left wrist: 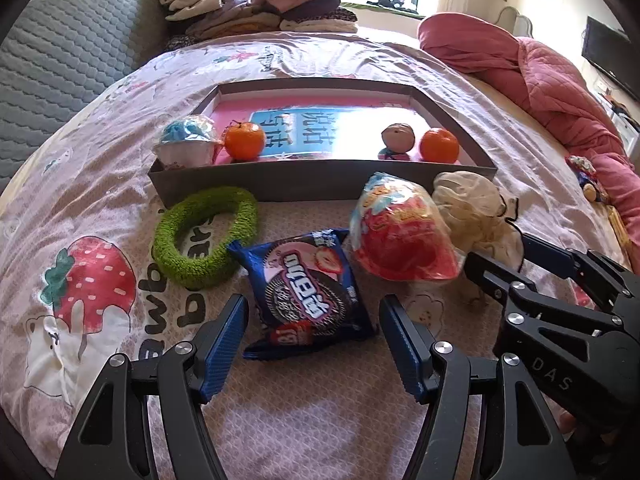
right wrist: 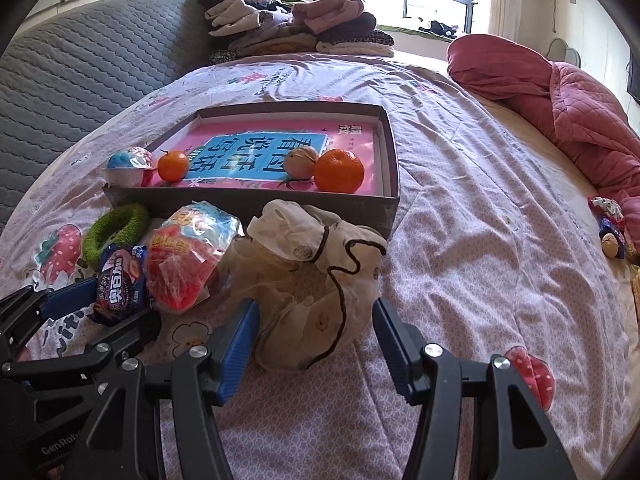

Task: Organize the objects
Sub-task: 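Grasp the blue cookie pack with the left tool while the right tool grasps the mesh bag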

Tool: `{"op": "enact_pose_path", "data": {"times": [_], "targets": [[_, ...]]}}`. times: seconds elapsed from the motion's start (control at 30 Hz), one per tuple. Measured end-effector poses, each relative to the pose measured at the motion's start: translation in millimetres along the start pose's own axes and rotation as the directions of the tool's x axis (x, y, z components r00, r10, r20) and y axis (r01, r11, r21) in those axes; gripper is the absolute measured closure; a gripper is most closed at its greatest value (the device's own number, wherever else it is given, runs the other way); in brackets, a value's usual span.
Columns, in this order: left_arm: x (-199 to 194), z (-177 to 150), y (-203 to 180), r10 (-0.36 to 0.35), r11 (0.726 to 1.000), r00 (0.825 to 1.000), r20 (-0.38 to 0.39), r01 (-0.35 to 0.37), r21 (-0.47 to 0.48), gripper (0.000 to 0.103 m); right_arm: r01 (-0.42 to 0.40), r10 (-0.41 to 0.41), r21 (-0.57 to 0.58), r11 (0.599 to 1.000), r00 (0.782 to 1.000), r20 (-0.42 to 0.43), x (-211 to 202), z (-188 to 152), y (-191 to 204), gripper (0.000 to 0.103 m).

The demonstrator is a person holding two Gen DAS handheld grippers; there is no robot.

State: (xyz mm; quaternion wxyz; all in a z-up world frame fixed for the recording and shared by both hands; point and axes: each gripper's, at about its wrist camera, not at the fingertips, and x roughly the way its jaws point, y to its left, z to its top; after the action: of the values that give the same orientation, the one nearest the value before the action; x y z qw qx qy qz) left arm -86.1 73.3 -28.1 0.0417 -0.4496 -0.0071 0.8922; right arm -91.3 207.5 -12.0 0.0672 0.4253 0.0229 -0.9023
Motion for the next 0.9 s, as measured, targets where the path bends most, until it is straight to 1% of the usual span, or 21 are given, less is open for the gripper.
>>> {"op": "enact_pose_path", "data": {"times": [0.2, 0.37, 0.43, 0.5, 0.53, 0.63, 0.67, 0.7, 0.77, 0.9], "targets": [[6, 5, 5, -0.009, 1.0, 1.0, -0.012, 0.008, -0.029, 0.034, 0.006, -0.006, 0.012, 1.0, 1.0, -0.002, 7, 5, -2, 0.045], [11, 9, 9, -0.009, 0.998, 1.0, -0.02, 0.008, -0.055, 0.034, -0.006, 0.006, 0.032, 0.999, 1.0, -0.001, 14, 9, -5, 0.045], [14, 11, 9, -0.008, 0.998, 1.0, -0.022, 0.007, -0.06, 0.034, -0.017, 0.017, 0.032, 0.999, 1.0, 0.0, 15, 10, -6, 0.047], [16, 11, 10, -0.006, 0.998, 1.0, -0.025, 0.004, -0.063, 0.034, -0.025, 0.025, 0.036, 0.999, 1.0, 0.0, 16, 11, -7, 0.058], [16, 11, 9, -0.004, 0.998, 1.0, -0.023, 0.002, -0.061, 0.036, -0.037, 0.037, 0.04, 0.999, 0.999, -0.005, 17, 11, -7, 0.061], [17, 11, 7, -0.011, 0.998, 1.0, -0.021, 0.01, -0.054, 0.043, -0.041, 0.041, 0.043, 0.998, 0.999, -0.009, 19, 12, -8, 0.073], [17, 11, 6, -0.008, 0.999, 1.0, -0.021, 0.007, -0.051, 0.044, -0.04, 0.04, 0.044, 0.998, 0.999, -0.008, 19, 12, -8, 0.079], [17, 11, 5, -0.007, 0.999, 1.0, -0.021, 0.006, -0.045, 0.044, -0.043, 0.043, 0.046, 0.998, 0.999, -0.008, 18, 12, -8, 0.083], [17, 11, 5, -0.012, 0.999, 1.0, -0.019, 0.011, -0.046, 0.046, -0.051, 0.051, 0.048, 0.998, 0.999, -0.011, 18, 12, -9, 0.088], [16, 10, 5, -0.011, 0.999, 1.0, -0.016, 0.01, -0.035, 0.049, -0.047, 0.047, 0.045, 0.998, 0.999, -0.005, 15, 12, -9, 0.093]]}}
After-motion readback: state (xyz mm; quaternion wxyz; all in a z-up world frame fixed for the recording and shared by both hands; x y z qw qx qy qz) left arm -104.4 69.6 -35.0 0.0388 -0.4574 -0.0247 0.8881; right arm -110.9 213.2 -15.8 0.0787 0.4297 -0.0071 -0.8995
